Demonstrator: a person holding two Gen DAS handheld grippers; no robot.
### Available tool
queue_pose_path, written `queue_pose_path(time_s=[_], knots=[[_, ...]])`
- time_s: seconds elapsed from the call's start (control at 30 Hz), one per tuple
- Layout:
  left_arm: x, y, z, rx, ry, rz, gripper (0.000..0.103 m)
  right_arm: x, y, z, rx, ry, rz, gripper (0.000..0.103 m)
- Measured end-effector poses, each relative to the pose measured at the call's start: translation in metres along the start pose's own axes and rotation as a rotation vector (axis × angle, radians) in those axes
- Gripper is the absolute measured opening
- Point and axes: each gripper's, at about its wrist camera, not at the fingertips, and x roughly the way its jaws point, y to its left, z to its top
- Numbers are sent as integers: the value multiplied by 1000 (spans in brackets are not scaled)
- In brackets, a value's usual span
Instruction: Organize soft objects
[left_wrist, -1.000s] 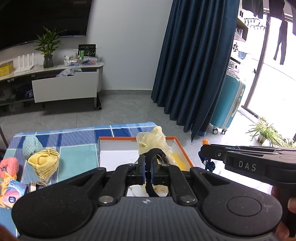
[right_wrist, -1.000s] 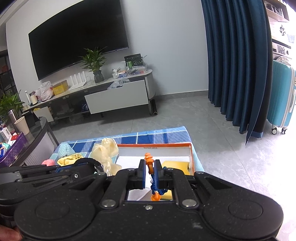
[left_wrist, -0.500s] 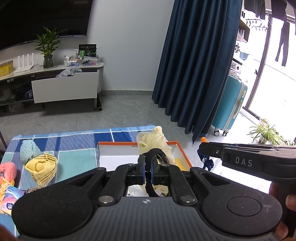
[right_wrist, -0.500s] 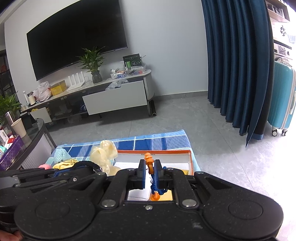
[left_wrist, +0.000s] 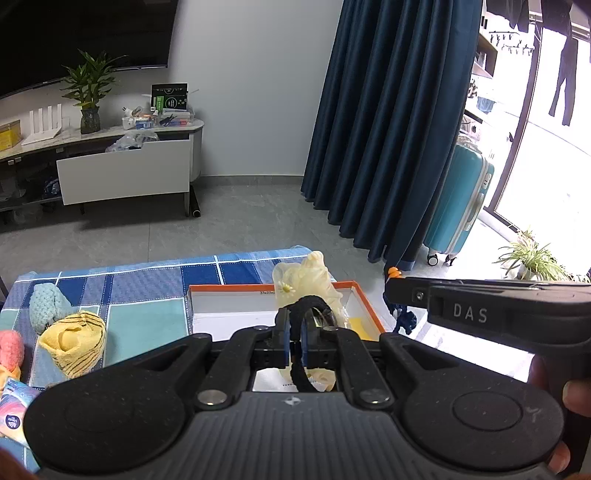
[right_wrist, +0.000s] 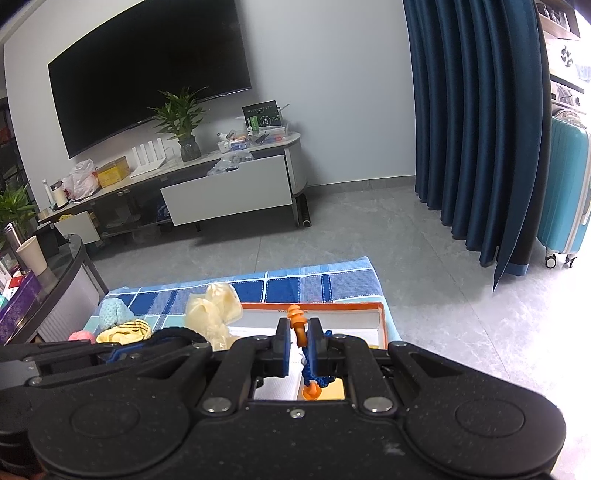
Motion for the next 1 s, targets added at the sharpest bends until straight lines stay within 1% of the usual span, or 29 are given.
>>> queue_pose_path(time_s=[1.0], knots=[[14, 4, 5, -8, 24, -8, 9, 26, -6, 8, 11, 27, 0, 13]])
